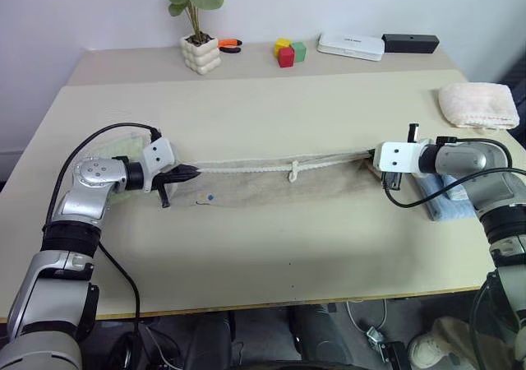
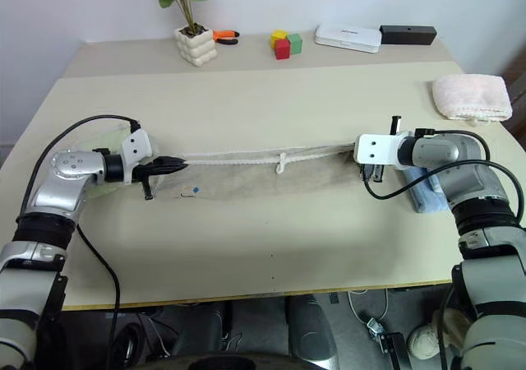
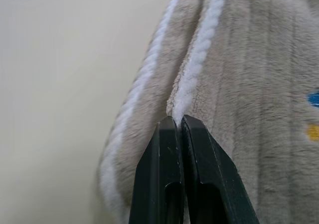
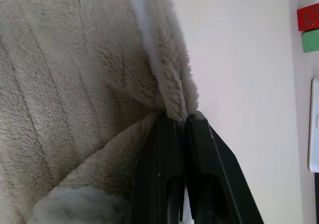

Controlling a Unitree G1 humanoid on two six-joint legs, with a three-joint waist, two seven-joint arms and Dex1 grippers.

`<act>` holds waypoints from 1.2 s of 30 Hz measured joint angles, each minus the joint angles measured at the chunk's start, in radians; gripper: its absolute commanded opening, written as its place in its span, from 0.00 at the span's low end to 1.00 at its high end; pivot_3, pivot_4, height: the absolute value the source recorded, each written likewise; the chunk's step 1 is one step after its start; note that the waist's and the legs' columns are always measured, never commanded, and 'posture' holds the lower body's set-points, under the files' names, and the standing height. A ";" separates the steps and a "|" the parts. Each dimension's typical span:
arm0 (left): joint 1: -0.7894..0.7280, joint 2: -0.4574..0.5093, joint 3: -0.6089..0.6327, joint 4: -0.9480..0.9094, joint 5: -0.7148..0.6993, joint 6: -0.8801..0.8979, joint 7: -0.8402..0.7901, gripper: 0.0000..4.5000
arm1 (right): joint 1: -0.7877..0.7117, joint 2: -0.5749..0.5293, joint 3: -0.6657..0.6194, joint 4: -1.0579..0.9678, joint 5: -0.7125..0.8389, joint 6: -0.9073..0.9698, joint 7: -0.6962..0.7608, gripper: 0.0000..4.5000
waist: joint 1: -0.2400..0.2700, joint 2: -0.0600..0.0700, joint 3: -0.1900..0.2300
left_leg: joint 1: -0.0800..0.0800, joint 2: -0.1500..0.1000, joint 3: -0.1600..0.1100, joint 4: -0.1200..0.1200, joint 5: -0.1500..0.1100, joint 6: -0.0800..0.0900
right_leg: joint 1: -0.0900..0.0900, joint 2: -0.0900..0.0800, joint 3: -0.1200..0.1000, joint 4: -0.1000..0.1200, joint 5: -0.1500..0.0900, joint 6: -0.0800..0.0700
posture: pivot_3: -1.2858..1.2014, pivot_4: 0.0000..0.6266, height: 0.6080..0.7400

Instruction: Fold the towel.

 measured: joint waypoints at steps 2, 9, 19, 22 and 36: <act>-0.007 -0.012 -0.001 0.027 0.016 -0.009 0.011 0.00 | -0.005 0.019 0.002 0.018 -0.007 0.000 -0.016 0.02 | 0.000 0.000 0.000 | 0.000 0.000 0.000 0.000 0.000 0.000 | 0.000 0.000 0.000 0.000 0.000 0.000 | 0.52 0.24 1.00; -0.035 -0.043 0.002 0.071 0.021 -0.022 0.040 0.65 | -0.013 0.051 0.007 0.036 -0.019 0.033 -0.046 0.52 | 0.000 0.000 0.000 | 0.000 0.000 0.000 0.000 0.000 0.000 | 0.000 0.000 0.000 0.000 0.000 0.000 | 0.52 0.24 1.00; -0.059 -0.045 0.014 0.114 0.022 -0.063 0.116 0.99 | -0.081 0.063 0.009 0.087 -0.104 0.033 -0.230 0.87 | 0.000 0.000 0.000 | 0.000 0.000 0.000 0.000 0.000 0.000 | 0.000 0.000 0.000 0.001 0.000 0.000 | 0.52 0.24 1.00; -0.085 -0.045 0.024 0.131 0.027 -0.093 0.140 0.99 | -0.122 0.063 0.030 0.119 -0.160 0.010 -0.314 0.87 | 0.000 0.000 0.000 | 0.000 0.000 0.000 0.000 0.000 0.000 | 0.000 0.000 0.000 0.001 0.000 0.000 | 0.52 0.24 1.00; -0.124 -0.047 0.045 0.189 0.041 -0.153 0.211 0.99 | -0.121 0.031 0.086 0.176 -0.218 -0.047 -0.256 0.87 | -0.001 0.000 0.000 | 0.000 -0.001 0.000 0.000 0.000 0.000 | 0.000 -0.001 0.000 0.001 0.000 0.000 | 0.52 0.24 1.00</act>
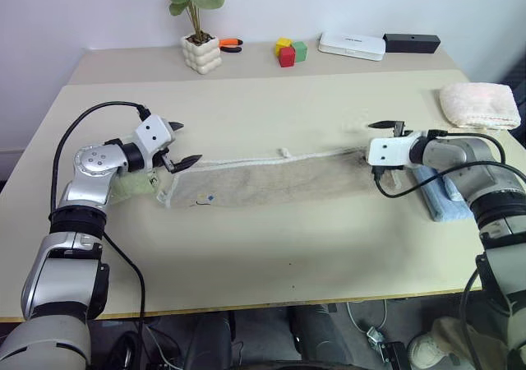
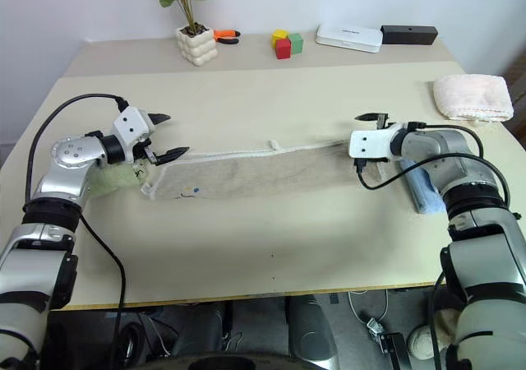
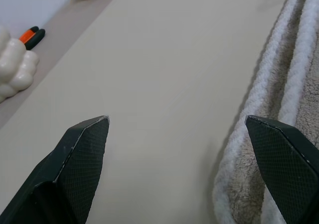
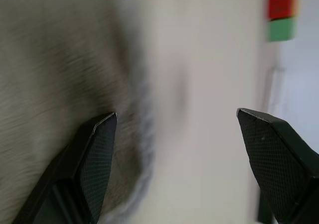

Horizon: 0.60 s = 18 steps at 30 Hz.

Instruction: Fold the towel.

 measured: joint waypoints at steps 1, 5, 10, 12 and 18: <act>0.000 0.000 0.004 -0.002 -0.001 0.000 0.005 0.99 | 0.000 -0.003 -0.002 -0.002 0.001 0.002 -0.003 0.87 | -0.002 0.000 0.000 | 0.000 0.000 0.000 0.000 0.000 0.000 | 0.000 0.000 0.000 0.000 0.000 0.000 | 0.52 0.24 1.00; 0.003 0.001 0.045 -0.028 -0.028 0.046 0.012 0.99 | 0.001 -0.002 -0.064 -0.015 0.071 0.063 0.000 0.87 | -0.003 0.000 0.000 | 0.000 0.000 0.000 0.000 0.000 0.000 | 0.000 0.000 0.000 0.001 0.000 0.000 | 0.52 0.24 1.00; 0.043 -0.021 0.147 -0.232 -0.178 0.286 0.030 0.57 | 0.090 0.149 -0.311 -0.316 0.476 0.431 0.106 0.70 | 0.000 0.000 0.000 | 0.000 0.001 -0.002 0.000 0.000 0.000 | 0.000 0.000 -0.001 0.003 0.000 0.000 | 0.52 0.24 1.00; 0.068 -0.028 0.162 -0.309 -0.212 0.369 0.049 0.35 | 0.136 0.185 -0.352 -0.449 0.569 0.583 0.111 0.49 | 0.005 0.000 0.000 | 0.000 0.000 -0.003 0.001 0.000 0.000 | 0.000 0.000 -0.001 0.003 0.000 0.000 | 0.52 0.24 1.00; 0.100 -0.112 0.187 -0.479 -0.265 0.540 0.154 0.00 | 0.205 0.285 -0.388 -0.696 0.667 0.835 0.025 0.00 | 0.010 0.000 0.000 | 0.000 0.000 -0.003 0.002 0.000 0.000 | 0.000 0.000 -0.002 0.004 0.000 0.000 | 0.52 0.24 1.00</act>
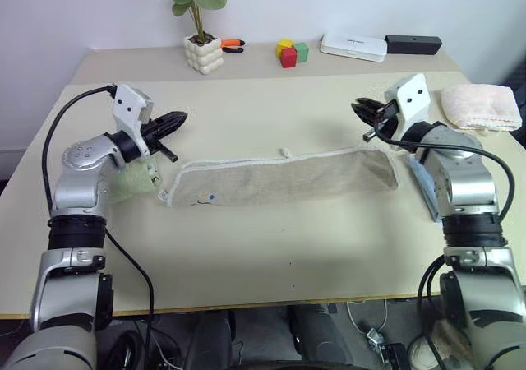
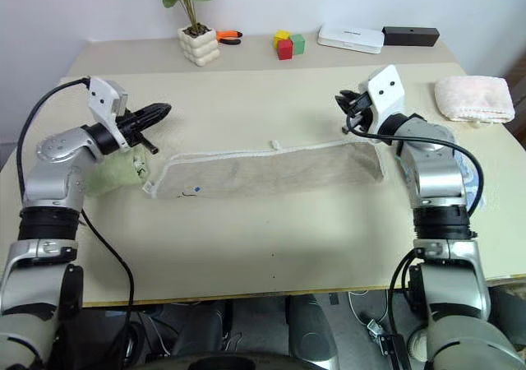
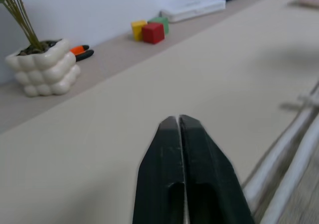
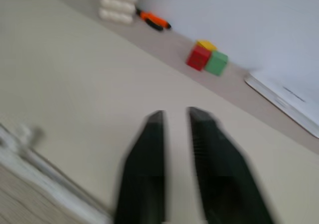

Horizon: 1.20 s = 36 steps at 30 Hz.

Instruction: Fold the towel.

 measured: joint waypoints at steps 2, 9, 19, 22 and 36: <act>0.009 -0.049 -0.001 -0.070 -0.019 0.049 0.048 0.00 | 0.014 0.030 -0.001 -0.021 -0.001 0.030 -0.048 0.00 | 0.001 0.000 0.000 | 0.000 0.000 0.000 0.000 0.000 0.000 | 0.000 0.000 0.000 0.000 0.000 0.000 | 0.52 0.24 1.00; 0.126 -0.348 -0.030 -0.258 -0.023 0.200 0.371 0.00 | 0.147 0.264 0.005 -0.106 -0.048 0.117 -0.346 0.00 | 0.004 -0.001 -0.001 | 0.000 0.000 0.000 -0.001 0.000 0.000 | -0.001 0.000 0.001 0.000 0.000 0.000 | 0.52 0.24 1.00; 0.249 -0.365 -0.106 -0.295 0.066 0.236 0.501 0.00 | 0.276 0.231 0.019 -0.049 -0.174 -0.010 -0.491 0.00 | 0.014 -0.001 -0.001 | 0.000 0.000 0.001 -0.001 0.000 0.000 | 0.000 0.000 0.001 -0.001 0.000 0.000 | 0.52 0.24 1.00; 0.274 -0.298 -0.085 -0.283 0.076 0.227 0.481 0.00 | 0.315 0.179 -0.001 0.007 -0.192 -0.043 -0.492 0.00 | 0.015 -0.001 -0.001 | 0.000 0.000 0.001 -0.001 0.000 0.000 | -0.001 0.000 0.001 -0.001 0.000 0.000 | 0.52 0.24 1.00; 0.256 -0.194 -0.053 -0.190 0.054 0.116 0.320 0.73 | 0.300 0.139 -0.124 -0.011 -0.027 -0.014 -0.395 0.72 | 0.015 0.000 -0.001 | 0.000 0.000 0.001 -0.002 0.000 0.000 | 0.000 0.000 0.001 -0.002 0.000 0.000 | 0.52 0.24 1.00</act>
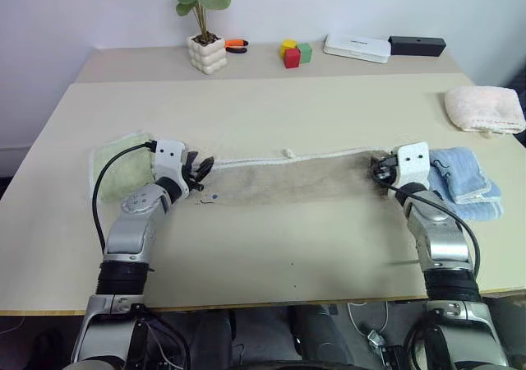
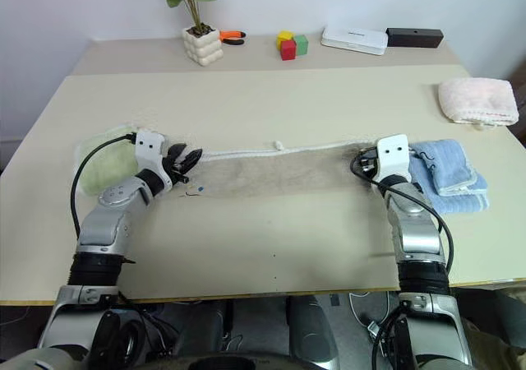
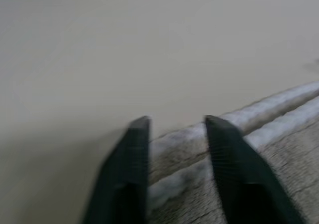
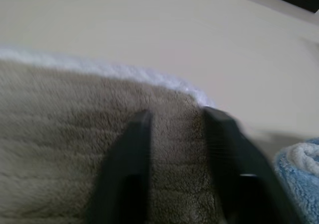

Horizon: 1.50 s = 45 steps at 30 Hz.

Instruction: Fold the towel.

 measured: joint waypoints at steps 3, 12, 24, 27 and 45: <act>-0.034 0.031 0.000 -0.010 -0.024 -0.021 -0.077 0.99 | -0.025 0.003 -0.063 -0.109 0.134 0.101 0.036 0.99 | 0.001 0.000 0.000 | 0.000 0.000 0.000 0.000 0.000 0.000 | 0.000 0.000 0.000 0.000 0.000 0.000 | 0.52 0.24 1.00; -0.136 0.176 0.046 0.069 -0.134 -0.027 -0.350 0.99 | 0.181 0.000 -0.245 -0.511 0.453 0.510 -0.037 0.99 | 0.003 0.000 0.000 | -0.001 0.000 -0.001 -0.002 0.000 0.000 | 0.001 0.000 -0.001 -0.004 0.000 0.000 | 0.52 0.24 1.00; -0.123 0.294 0.011 -0.077 -0.278 0.059 -0.691 0.99 | 0.408 0.253 -0.365 -0.769 0.597 0.688 -0.349 0.99 | 0.000 0.000 0.000 | -0.001 0.001 0.000 -0.003 0.000 0.000 | 0.001 0.001 0.000 -0.006 -0.002 -0.003 | 0.52 0.24 1.00; -0.115 0.294 0.000 -0.090 -0.281 0.064 -0.712 0.99 | 0.405 0.292 -0.352 -0.767 0.612 0.687 -0.387 0.99 | 0.001 0.000 0.000 | -0.001 0.001 0.000 -0.003 0.000 0.000 | 0.001 0.001 0.000 -0.006 -0.002 -0.003 | 0.52 0.24 1.00; -0.033 0.292 0.009 -0.178 -0.291 0.065 -0.648 1.00 | 0.182 0.325 -0.310 -0.469 0.585 0.503 -0.408 0.69 | -0.003 0.000 0.000 | -0.001 0.002 0.000 -0.003 0.000 0.000 | 0.001 0.001 0.000 -0.008 -0.001 -0.001 | 0.52 0.24 1.00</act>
